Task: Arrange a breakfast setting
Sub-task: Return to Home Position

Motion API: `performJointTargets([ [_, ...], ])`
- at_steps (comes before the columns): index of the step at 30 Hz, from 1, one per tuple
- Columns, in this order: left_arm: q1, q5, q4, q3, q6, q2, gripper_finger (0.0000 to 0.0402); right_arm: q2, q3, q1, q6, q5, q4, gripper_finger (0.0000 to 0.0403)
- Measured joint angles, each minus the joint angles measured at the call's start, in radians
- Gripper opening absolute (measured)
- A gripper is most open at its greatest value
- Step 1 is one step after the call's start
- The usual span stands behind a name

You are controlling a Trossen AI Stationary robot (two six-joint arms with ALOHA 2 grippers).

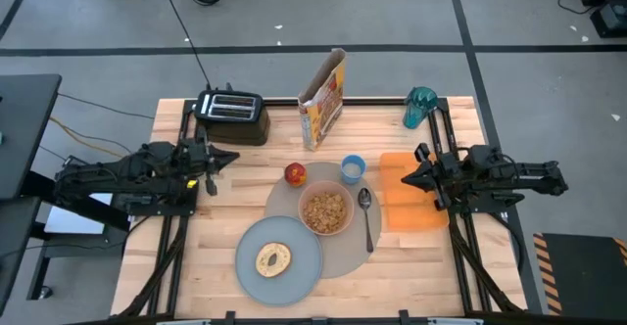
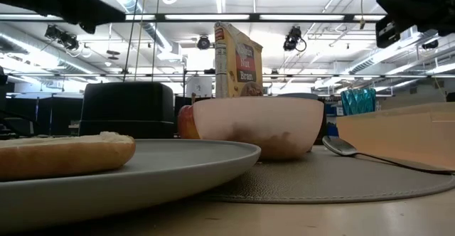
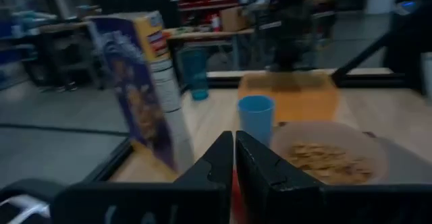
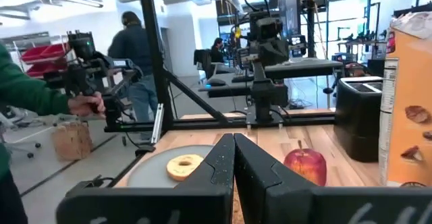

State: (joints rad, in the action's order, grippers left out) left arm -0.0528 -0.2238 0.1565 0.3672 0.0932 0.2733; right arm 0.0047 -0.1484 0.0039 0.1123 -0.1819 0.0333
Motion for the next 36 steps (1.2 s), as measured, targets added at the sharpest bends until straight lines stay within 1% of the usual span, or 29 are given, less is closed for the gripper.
performJointTargets([
  [2, -0.001, -0.022, 0.038, 0.001, -0.009, 0.000, 0.0025, -0.003, 0.025, 0.001, 0.001, 0.001, -0.040, 0.0014],
  [4, 0.000, -0.019, 0.091, 0.000, -0.036, 0.001, 0.0025, -0.002, 0.054, 0.001, -0.001, 0.001, -0.089, 0.0014],
  [6, 0.000, -0.001, 0.106, 0.000, -0.054, -0.001, 0.0025, -0.003, 0.086, 0.001, -0.005, 0.006, -0.151, 0.0014],
  [9, 0.000, 0.031, 0.088, 0.000, -0.028, -0.001, 0.0025, -0.003, 0.141, 0.001, -0.007, 0.030, -0.212, 0.0014],
  [13, 0.000, 0.045, 0.063, 0.000, -0.051, -0.001, 0.0025, -0.001, 0.142, 0.001, -0.008, 0.062, -0.175, 0.0014],
  [15, 0.000, 0.045, 0.066, 0.000, -0.060, -0.001, 0.0025, -0.001, 0.142, 0.001, -0.042, 0.078, -0.160, 0.0014],
  [18, 0.002, 0.046, 0.068, 0.000, -0.069, -0.018, 0.0025, 0.009, 0.142, 0.001, -0.067, 0.082, -0.078, 0.0014],
  [22, 0.007, 0.054, 0.109, 0.000, -0.084, -0.096, 0.0025, 0.023, 0.142, 0.001, -0.062, 0.085, -0.068, 0.0014],
  [24, 0.007, 0.001, 0.166, 0.000, -0.133, -0.155, 0.0025, 0.023, 0.142, 0.001, -0.063, 0.085, -0.068, 0.0014],
  [26, 0.005, -0.036, 0.182, -0.021, -0.135, -0.221, 0.0025, 0.023, 0.142, 0.001, -0.063, 0.085, -0.068, 0.0014],
  [28, 0.007, -0.036, 0.137, -0.063, -0.109, -0.273, 0.0025, 0.023, 0.142, 0.001, -0.063, 0.085, -0.068, 0.0014],
  [29, 0.008, -0.034, 0.082, -0.085, -0.091, -0.270, 0.0025, 0.023, 0.142, 0.000, -0.063, 0.085, -0.069, 0.0014],
  [31, 0.008, -0.036, 0.036, -0.124, -0.059, -0.262, 0.0025, 0.023, 0.142, 0.001, -0.063, 0.085, -0.071, 0.0014],
  [34, 0.010, -0.031, -0.132, -0.230, -0.056, -0.268, 0.0025, 0.026, 0.142, 0.000, -0.063, 0.084, -0.076, 0.0014],
  [36, 0.011, 0.019, -0.289, -0.304, -0.034, -0.270, 0.0025, 0.029, 0.142, 0.001, -0.063, 0.082, -0.077, 0.0014],
])
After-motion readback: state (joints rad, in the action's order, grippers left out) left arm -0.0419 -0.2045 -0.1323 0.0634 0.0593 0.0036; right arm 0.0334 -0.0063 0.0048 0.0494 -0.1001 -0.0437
